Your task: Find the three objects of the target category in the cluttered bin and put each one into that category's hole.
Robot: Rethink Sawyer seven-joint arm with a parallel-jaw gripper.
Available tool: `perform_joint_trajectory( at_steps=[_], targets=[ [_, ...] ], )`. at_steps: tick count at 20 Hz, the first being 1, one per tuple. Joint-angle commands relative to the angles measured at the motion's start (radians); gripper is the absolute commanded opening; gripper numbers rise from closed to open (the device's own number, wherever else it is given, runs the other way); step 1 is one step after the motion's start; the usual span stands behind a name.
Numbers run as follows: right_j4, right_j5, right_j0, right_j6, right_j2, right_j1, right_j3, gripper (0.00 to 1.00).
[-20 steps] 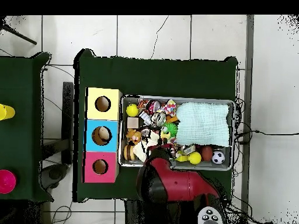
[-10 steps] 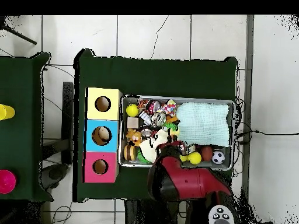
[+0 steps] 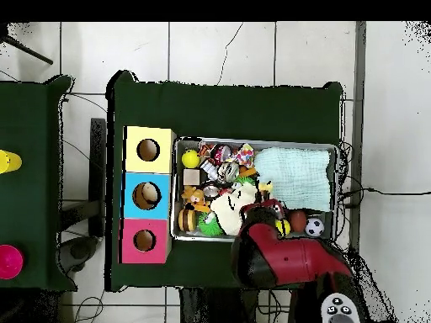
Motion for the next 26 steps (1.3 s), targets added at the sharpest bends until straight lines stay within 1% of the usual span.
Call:
perform_joint_trajectory(
  at_steps=[1, 2, 4, 6, 8, 14, 18, 21, 25, 26],
  targets=[
    [-0.151, 0.061, -0.127, -0.020, 0.199, -0.013, -0.092, 0.00],
    [-0.168, 0.059, -0.145, -0.018, 0.215, -0.013, -0.091, 0.00],
    [-0.196, 0.086, -0.202, -0.035, 0.280, -0.025, -0.086, 0.00],
    [-0.222, 0.099, -0.243, -0.046, 0.323, -0.027, -0.083, 0.00],
    [-0.236, 0.122, -0.292, -0.058, 0.377, -0.036, -0.077, 0.00],
    [-0.262, 0.160, -0.399, -0.071, 0.494, -0.032, -0.060, 0.00],
    [-0.266, 0.167, -0.445, -0.060, 0.543, -0.013, -0.062, 0.00],
    [-0.240, 0.183, -0.478, -0.037, 0.576, 0.004, -0.052, 0.00],
    [-0.208, 0.180, -0.491, 0.012, 0.581, 0.030, -0.041, 0.00],
    [-0.205, 0.176, -0.495, 0.023, 0.585, 0.033, -0.037, 1.00]
  ],
)
